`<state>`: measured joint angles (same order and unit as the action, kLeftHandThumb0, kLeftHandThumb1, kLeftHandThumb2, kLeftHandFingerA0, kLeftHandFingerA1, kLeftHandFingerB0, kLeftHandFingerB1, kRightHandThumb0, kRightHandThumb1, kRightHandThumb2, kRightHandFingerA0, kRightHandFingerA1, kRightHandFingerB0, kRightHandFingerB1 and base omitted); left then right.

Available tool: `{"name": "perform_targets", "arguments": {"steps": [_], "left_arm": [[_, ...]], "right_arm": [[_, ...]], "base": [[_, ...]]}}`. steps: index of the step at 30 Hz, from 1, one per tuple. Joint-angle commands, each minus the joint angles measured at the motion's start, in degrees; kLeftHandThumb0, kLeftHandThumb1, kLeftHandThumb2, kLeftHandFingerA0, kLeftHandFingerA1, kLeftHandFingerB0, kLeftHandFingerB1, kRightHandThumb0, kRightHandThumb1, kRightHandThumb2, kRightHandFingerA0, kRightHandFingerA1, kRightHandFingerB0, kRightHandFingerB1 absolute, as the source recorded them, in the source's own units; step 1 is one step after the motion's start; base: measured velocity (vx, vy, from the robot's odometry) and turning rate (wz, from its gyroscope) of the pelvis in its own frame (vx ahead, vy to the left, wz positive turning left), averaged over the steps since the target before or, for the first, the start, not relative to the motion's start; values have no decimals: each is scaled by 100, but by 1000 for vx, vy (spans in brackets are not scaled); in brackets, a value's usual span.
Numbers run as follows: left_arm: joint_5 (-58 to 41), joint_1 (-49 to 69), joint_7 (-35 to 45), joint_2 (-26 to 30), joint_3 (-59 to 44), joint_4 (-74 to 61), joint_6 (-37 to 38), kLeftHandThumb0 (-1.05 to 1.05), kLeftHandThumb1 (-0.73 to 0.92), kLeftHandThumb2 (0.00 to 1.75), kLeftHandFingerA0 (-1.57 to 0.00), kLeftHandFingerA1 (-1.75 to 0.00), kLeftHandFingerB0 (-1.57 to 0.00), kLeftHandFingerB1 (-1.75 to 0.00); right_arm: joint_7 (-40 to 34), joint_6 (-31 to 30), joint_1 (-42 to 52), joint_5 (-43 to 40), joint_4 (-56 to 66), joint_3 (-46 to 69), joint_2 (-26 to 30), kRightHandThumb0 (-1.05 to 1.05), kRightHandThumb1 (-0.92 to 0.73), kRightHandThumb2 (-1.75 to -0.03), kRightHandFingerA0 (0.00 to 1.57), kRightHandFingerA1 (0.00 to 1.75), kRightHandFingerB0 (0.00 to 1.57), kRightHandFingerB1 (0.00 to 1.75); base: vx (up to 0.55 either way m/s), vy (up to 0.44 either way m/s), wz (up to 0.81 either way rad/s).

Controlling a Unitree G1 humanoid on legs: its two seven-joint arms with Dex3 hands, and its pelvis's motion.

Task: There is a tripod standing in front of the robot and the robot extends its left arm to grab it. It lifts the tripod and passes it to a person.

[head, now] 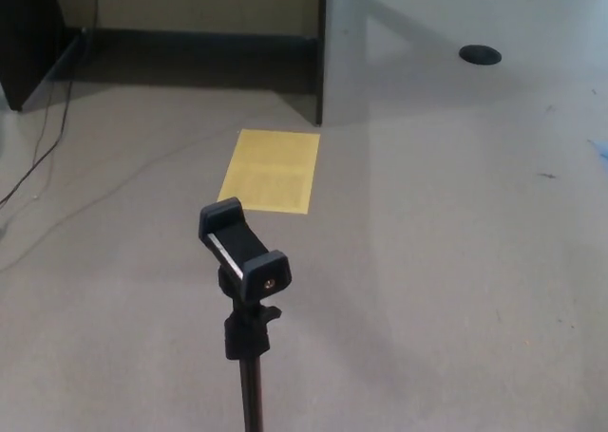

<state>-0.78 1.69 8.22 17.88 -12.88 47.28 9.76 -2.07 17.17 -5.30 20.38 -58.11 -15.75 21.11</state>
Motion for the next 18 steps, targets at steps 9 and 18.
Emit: {"name": "perform_targets", "arguments": {"steps": [9,18], "left_arm": [[-521,95,1048,-27,157,-1503,104,-59,37,66,-20,-39,-13,-34],[-538,-219,1345,-134,766,-2940,-419,-50,30,76,0,-35,0,-23]], "right_arm": [[-168,382,-66,146,-239,-27,72,-36,-70,-61,68,42,47,36],[-123,433,-56,91,-202,25,72,-37,-70,-61,66,42,48,36]], "base": [[0,0,0],[0,0,0]]}}
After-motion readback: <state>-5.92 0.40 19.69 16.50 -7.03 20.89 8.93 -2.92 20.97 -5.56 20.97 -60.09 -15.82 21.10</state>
